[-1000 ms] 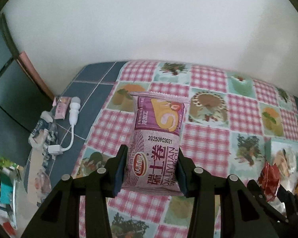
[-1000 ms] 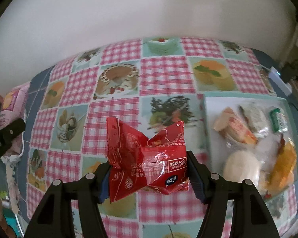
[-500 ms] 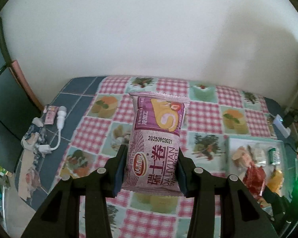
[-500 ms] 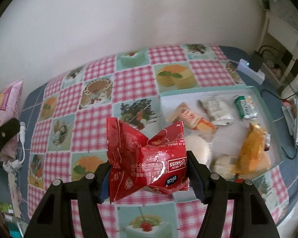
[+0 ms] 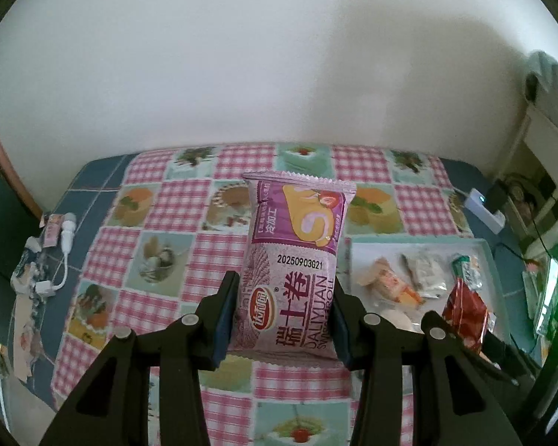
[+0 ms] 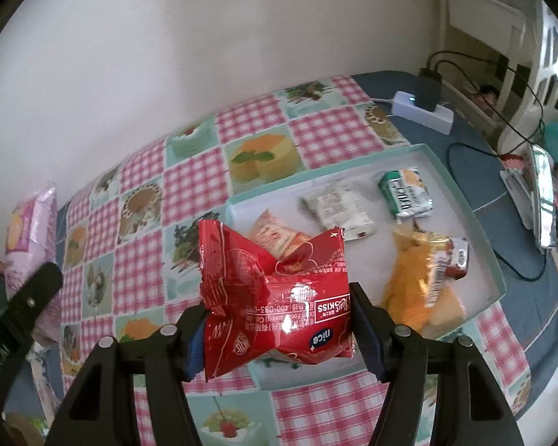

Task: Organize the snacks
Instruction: 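Carry the Swiss roll pack and red candy pack over the tray, then open both tools to drop the packs into the tray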

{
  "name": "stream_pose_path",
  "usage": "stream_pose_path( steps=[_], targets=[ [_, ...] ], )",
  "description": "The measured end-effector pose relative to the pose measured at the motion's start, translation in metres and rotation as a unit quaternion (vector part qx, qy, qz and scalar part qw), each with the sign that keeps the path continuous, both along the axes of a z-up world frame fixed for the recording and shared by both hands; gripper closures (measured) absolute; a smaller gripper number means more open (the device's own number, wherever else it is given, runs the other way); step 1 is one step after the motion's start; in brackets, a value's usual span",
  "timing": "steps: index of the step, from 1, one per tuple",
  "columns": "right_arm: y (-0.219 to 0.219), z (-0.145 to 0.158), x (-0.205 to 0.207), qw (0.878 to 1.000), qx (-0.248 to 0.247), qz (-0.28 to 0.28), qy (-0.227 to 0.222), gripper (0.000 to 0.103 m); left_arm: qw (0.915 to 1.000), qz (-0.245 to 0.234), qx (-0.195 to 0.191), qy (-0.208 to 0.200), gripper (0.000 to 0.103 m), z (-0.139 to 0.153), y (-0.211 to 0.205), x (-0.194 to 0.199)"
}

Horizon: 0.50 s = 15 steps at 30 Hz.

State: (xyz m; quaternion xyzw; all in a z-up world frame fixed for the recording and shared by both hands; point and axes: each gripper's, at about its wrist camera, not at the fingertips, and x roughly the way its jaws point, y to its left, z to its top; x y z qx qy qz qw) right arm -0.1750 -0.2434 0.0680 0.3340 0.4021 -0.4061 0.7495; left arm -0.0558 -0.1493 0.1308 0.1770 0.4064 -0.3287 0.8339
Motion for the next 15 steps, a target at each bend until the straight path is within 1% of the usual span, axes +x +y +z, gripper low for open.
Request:
stream_pose_path(
  steps=[4,7,10,15],
  targets=[
    [-0.015,-0.001,-0.017,1.0,0.019,-0.014,-0.017,0.035,0.9996,-0.023,0.011,0.007,0.056,-0.01,-0.02,-0.019],
    [-0.026,-0.003,-0.027,0.999,0.022,-0.02,-0.02,0.034,0.999,-0.04,0.02,0.006,0.056,-0.016,-0.035,-0.034],
    [-0.038,-0.009,-0.039,0.999,0.04,-0.026,-0.026,0.034,0.9978,-0.059,0.03,0.006,0.056,-0.022,-0.05,-0.048],
    [-0.058,-0.017,-0.059,0.997,0.05,-0.045,-0.028,0.034,0.9956,-0.081,0.045,0.013,0.056,-0.035,-0.07,-0.063]
  ],
)
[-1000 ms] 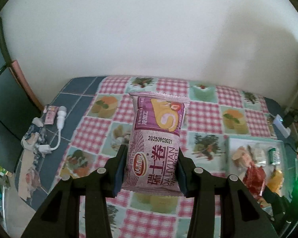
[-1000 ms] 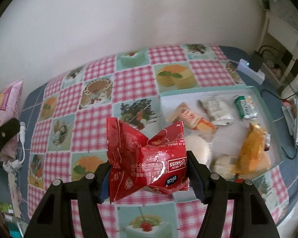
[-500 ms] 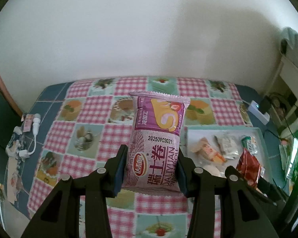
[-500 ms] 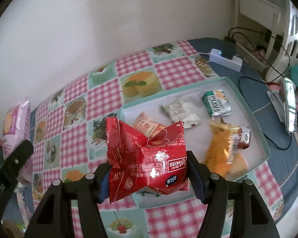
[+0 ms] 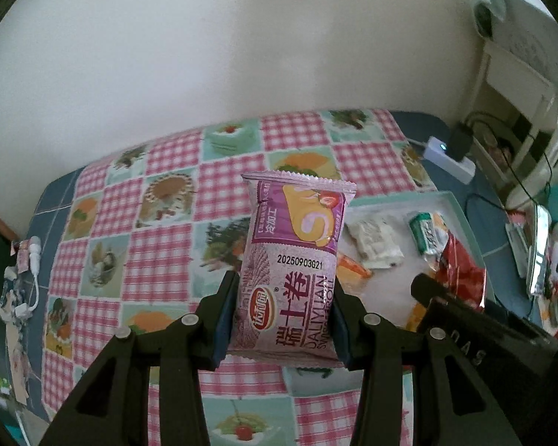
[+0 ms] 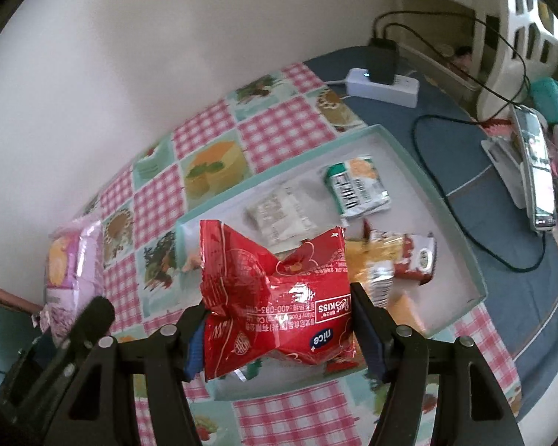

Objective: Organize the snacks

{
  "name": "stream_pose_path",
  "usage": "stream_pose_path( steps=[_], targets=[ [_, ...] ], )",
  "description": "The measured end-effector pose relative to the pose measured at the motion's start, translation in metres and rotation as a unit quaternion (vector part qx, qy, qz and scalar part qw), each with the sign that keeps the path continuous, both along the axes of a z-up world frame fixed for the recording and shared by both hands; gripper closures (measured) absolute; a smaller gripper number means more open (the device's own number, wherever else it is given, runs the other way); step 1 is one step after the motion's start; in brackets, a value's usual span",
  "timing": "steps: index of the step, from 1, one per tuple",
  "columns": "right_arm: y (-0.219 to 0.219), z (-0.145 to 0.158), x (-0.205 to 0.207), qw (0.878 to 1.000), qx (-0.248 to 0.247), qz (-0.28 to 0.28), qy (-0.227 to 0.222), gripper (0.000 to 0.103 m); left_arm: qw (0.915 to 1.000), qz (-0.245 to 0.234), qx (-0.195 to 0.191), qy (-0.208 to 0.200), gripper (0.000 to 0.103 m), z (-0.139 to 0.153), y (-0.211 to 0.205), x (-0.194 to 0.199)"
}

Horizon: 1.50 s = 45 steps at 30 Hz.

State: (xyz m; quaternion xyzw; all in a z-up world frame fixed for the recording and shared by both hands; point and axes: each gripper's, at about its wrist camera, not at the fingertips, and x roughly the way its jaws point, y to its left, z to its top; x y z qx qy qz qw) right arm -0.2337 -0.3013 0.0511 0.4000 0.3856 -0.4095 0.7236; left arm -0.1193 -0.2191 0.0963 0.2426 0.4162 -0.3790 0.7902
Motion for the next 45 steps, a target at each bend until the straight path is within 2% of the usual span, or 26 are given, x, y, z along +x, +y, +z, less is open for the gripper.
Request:
stream_pose_path(
  steps=[4,8,10,12,16,18,19,21,22,25,27,30,37,45],
  targets=[
    [-0.014,-0.008,-0.015,1.0,0.014,-0.018,-0.004,0.034,0.9997,-0.017,0.008,0.015,0.056,-0.011,-0.014,-0.01],
    [-0.025,-0.013,-0.028,0.999,0.025,-0.036,-0.013,0.033,0.9984,-0.03,0.009,0.047,0.055,-0.025,-0.025,-0.016],
    [-0.029,-0.015,-0.032,0.999,0.026,-0.042,-0.013,0.033,0.997,-0.035,0.009,0.068,0.05,-0.03,-0.027,-0.018],
    [-0.03,-0.018,-0.033,0.998,0.031,-0.043,-0.016,0.033,0.996,-0.039,0.013,0.079,0.031,-0.033,-0.027,-0.018],
    [-0.031,-0.02,-0.032,0.998,0.034,-0.038,-0.022,0.031,0.9962,-0.027,0.011,0.083,0.029,-0.034,-0.019,-0.011],
    [-0.03,-0.02,-0.031,0.999,0.032,-0.036,-0.018,0.026,0.9962,-0.013,0.007,0.085,0.028,-0.034,-0.011,-0.004],
    [-0.029,-0.02,-0.031,0.999,0.032,-0.035,-0.016,0.02,0.9963,-0.004,0.006,0.086,0.028,-0.034,-0.006,0.0],
    [-0.026,-0.021,-0.031,0.999,0.029,-0.035,-0.016,0.017,0.9964,0.019,0.004,0.082,0.017,-0.035,0.007,0.009],
    [-0.025,-0.021,-0.032,0.999,0.027,-0.034,-0.015,0.017,0.9965,0.03,0.006,0.078,0.015,-0.036,0.014,0.014],
    [-0.015,-0.02,-0.033,0.999,0.015,-0.032,-0.01,0.0,0.996,0.067,0.024,0.053,0.013,-0.042,0.032,0.026],
    [-0.006,-0.019,-0.031,1.0,0.003,-0.024,-0.004,0.0,0.9946,0.089,0.032,0.043,0.009,-0.046,0.044,0.032],
    [0.008,-0.019,-0.025,1.0,-0.01,-0.006,0.007,0.0,0.9918,0.112,0.048,0.04,0.009,-0.054,0.066,0.04],
    [0.05,-0.016,-0.011,0.998,-0.045,0.042,0.034,0.0,0.9885,0.118,0.089,0.029,0.009,-0.071,0.1,0.034],
    [0.094,-0.01,-0.002,0.992,-0.077,0.082,0.054,0.0,0.9883,0.126,0.086,0.008,0.009,-0.066,0.127,0.026]
  ],
)
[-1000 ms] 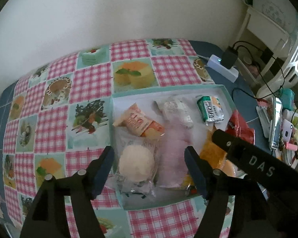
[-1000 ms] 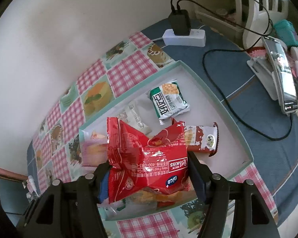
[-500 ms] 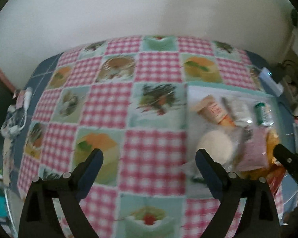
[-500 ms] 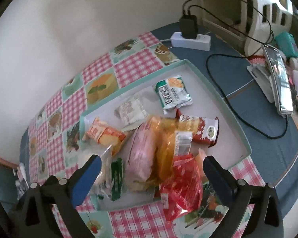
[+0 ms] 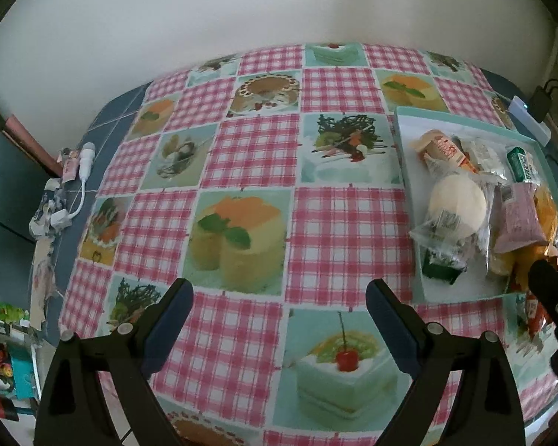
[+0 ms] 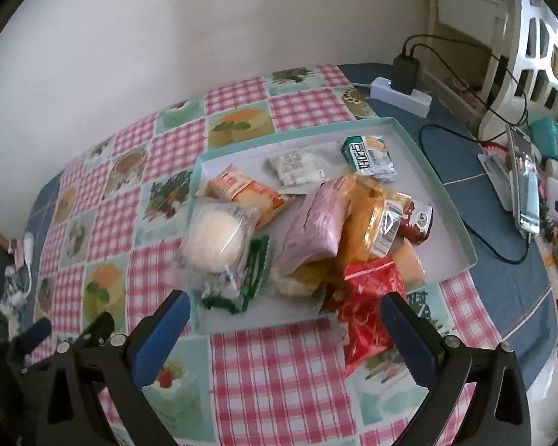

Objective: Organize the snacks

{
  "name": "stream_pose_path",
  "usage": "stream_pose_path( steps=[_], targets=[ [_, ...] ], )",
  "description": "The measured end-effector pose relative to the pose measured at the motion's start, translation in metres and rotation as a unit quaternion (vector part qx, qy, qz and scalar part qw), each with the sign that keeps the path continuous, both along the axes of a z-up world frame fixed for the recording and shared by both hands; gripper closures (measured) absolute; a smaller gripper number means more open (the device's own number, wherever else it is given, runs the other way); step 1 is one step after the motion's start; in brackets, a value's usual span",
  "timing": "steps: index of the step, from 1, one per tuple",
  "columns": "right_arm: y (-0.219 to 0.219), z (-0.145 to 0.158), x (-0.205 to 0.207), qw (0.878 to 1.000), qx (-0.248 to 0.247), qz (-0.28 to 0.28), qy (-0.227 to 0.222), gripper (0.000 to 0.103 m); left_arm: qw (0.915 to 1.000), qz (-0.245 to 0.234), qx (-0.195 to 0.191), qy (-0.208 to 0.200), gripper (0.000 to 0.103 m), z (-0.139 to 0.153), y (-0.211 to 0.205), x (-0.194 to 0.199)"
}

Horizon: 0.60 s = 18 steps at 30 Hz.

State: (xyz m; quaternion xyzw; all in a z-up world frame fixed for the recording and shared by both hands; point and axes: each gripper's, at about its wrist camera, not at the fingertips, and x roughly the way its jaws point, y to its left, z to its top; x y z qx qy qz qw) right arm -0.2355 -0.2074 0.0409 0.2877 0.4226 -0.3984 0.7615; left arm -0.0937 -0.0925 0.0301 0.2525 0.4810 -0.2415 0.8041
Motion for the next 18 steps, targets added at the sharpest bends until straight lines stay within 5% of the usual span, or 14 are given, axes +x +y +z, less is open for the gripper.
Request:
stream_pose_path(
  steps=[18],
  targets=[
    [0.027,0.003,-0.003,1.0,-0.02,0.014,0.014,0.0,0.9996,0.018,-0.001,-0.02,0.009,0.007,0.029,-0.001]
  ],
)
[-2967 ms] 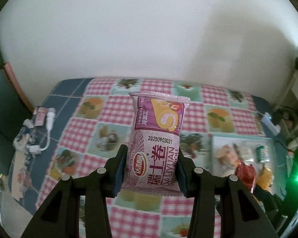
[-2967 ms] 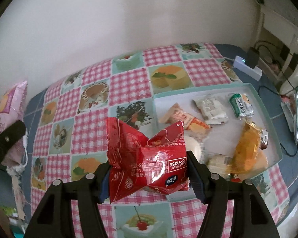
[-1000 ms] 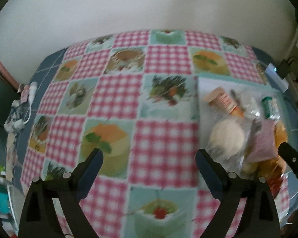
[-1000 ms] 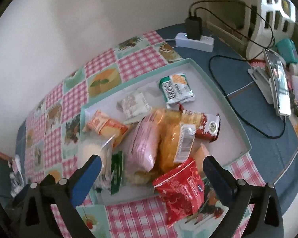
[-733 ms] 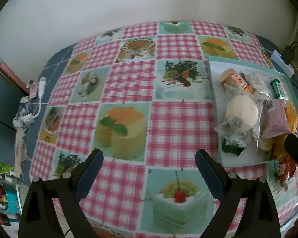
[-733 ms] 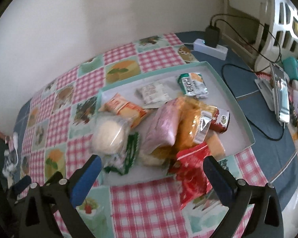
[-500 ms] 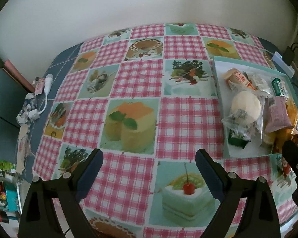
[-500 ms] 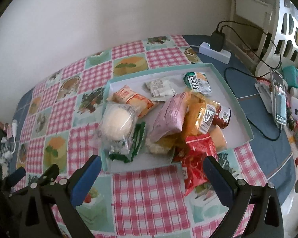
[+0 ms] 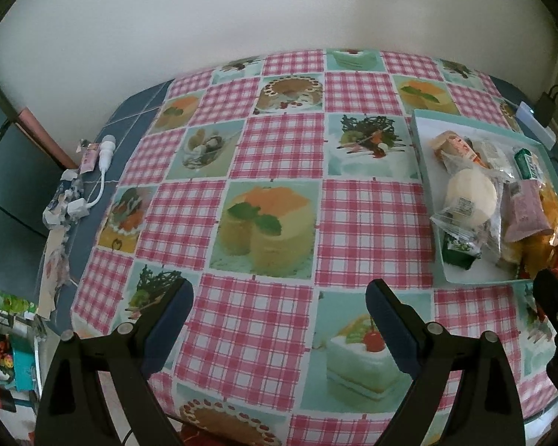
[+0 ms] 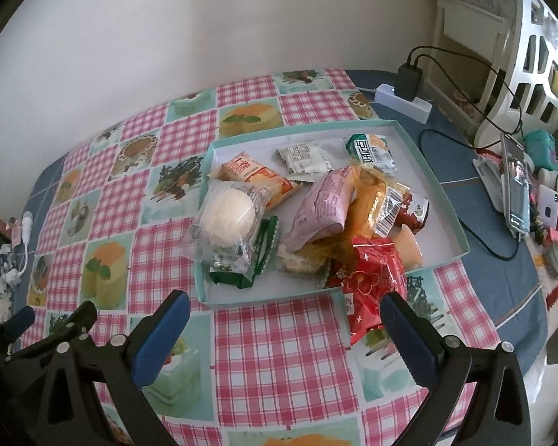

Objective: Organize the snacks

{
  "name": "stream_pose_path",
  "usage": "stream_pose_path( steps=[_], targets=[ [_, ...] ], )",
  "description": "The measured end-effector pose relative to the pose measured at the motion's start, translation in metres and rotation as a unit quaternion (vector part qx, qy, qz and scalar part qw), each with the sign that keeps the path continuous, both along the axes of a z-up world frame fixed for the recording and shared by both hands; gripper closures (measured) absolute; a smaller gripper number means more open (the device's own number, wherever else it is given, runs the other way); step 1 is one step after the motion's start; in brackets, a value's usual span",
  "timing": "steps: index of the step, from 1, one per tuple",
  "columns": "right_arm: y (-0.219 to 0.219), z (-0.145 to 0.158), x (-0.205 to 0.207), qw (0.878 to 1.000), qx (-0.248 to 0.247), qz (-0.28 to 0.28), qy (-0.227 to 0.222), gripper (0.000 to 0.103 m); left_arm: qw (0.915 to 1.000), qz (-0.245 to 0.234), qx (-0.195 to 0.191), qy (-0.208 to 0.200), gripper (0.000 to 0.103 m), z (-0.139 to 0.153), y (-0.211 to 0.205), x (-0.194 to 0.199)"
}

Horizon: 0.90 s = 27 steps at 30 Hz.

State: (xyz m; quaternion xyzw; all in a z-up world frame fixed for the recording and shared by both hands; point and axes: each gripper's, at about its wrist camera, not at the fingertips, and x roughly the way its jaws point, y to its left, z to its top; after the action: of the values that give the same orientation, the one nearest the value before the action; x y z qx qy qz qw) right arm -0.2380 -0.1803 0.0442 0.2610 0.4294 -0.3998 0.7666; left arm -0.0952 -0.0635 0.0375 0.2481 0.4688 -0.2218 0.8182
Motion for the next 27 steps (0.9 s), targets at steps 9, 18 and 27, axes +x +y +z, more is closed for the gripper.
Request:
stream_pose_path(
  steps=[9,18,27],
  targets=[
    [0.0,0.0,0.0,1.0,-0.001,-0.001,0.001,0.0,0.9997,0.022,-0.006,0.001,0.009,0.001,0.005,0.008],
    [-0.001,0.001,0.002,1.0,-0.001,0.007,0.005,0.0,0.9997,0.024,-0.007,0.006,0.009,0.0,0.006,0.012],
    [-0.005,-0.001,0.006,1.0,0.002,0.008,0.009,0.0,0.9996,0.026,-0.006,0.01,0.009,-0.002,0.007,0.015]
  ],
)
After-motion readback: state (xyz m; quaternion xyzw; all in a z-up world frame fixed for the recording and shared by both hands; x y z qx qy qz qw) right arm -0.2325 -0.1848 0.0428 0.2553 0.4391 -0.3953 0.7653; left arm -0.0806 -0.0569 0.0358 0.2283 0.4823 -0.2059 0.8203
